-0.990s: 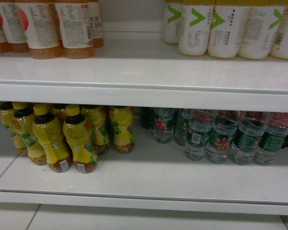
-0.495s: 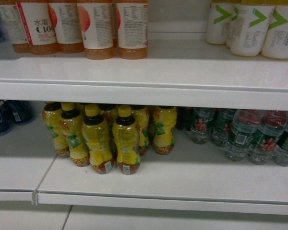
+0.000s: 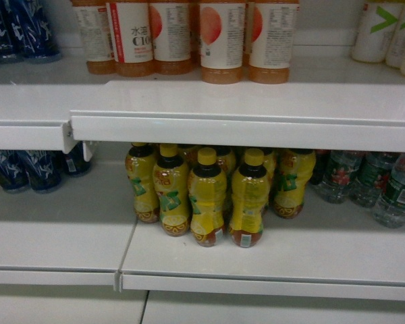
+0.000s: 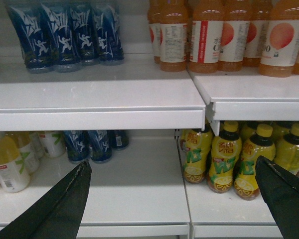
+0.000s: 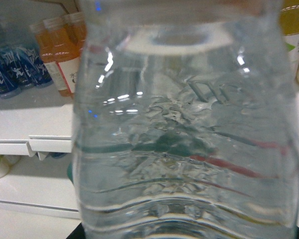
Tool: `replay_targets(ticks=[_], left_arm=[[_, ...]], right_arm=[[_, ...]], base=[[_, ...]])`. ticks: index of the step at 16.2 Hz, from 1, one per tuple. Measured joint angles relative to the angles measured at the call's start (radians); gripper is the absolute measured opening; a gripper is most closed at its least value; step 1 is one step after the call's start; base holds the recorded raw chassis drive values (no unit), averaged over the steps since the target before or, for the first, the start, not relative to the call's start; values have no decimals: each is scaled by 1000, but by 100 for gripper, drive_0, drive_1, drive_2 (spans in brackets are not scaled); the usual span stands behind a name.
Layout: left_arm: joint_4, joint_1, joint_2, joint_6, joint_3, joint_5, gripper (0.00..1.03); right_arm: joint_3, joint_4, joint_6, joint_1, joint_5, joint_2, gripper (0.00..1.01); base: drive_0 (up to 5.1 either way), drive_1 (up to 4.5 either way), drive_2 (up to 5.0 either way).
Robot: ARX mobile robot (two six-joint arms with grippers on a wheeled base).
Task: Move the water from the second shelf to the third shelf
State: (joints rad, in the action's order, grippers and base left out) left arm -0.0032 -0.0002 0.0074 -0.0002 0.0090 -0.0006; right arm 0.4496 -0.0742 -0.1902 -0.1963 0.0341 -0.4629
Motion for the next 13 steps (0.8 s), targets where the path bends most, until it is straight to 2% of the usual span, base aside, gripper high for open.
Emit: replay_targets(ticks=[13], left_arm=[[1,0,0,0,0,0,98]], right_arm=[[0,-3,0,0,-2,0,43]], base=[[-463,215,215]])
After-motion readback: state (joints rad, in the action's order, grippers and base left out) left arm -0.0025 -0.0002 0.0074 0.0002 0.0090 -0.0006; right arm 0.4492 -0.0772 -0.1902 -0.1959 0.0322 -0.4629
